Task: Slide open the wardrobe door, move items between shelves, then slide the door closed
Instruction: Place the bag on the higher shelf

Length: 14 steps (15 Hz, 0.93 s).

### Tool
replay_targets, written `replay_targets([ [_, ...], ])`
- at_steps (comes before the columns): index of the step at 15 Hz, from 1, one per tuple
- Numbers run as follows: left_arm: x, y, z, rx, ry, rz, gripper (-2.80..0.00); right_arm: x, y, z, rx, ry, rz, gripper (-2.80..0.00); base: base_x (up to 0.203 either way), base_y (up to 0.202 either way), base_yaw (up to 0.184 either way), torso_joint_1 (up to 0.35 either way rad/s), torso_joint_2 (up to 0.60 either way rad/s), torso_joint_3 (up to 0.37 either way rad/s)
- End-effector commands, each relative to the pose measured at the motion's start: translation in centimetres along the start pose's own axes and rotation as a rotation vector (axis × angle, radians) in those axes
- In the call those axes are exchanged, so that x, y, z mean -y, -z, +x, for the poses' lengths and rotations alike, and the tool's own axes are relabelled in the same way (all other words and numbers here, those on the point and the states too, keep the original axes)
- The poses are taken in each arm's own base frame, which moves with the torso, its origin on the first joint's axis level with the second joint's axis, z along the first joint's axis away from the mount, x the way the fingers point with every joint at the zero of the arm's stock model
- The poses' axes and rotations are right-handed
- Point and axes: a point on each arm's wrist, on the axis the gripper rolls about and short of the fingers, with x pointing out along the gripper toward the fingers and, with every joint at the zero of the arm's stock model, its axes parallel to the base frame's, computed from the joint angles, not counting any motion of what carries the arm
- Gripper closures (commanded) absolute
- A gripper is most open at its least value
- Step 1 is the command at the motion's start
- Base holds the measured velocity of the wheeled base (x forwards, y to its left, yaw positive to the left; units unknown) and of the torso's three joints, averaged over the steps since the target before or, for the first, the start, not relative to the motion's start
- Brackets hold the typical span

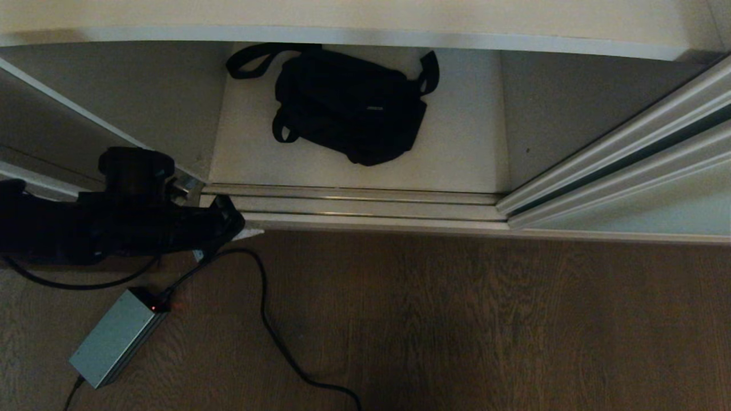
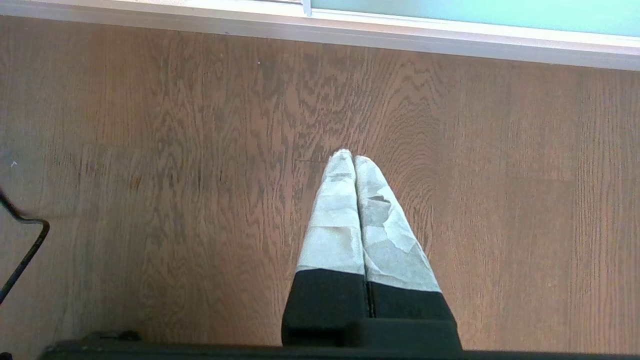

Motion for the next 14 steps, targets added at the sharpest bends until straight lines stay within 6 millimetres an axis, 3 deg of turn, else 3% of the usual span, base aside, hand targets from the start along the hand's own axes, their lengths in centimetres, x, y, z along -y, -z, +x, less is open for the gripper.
replay_targets([
  [1,-0.2,-1.6,2.3,0.023,0.035,-0.001,0.00,0.0,0.0,0.0,0.000,0.000,0.000,0.00,0.000,0.000,0.000,0.000,0.00,0.000],
  [8,1.9,-3.5,7.3,0.083,0.175,0.104,0.00,0.0,0.0,0.0,0.001,0.000,0.000,0.00,0.000,0.000,0.000,0.000,0.00,0.000],
  [9,2.6,-3.7,7.6,0.092,0.197,0.122,-2.80,0.0,0.0,0.0,0.000,0.000,0.000,0.00,0.000,0.000,0.000,0.000,0.00,0.000],
  [12,3.2,-4.8,9.5,0.120,0.235,0.159,-2.80,0.0,0.0,0.0,0.000,0.000,0.000,0.00,0.000,0.000,0.000,0.000,0.00,0.000],
  [14,2.5,-5.4,11.4,0.142,0.250,0.176,-2.80,0.0,0.1,0.0,-0.001,0.000,0.000,0.00,0.000,0.000,0.000,0.000,0.00,0.000],
])
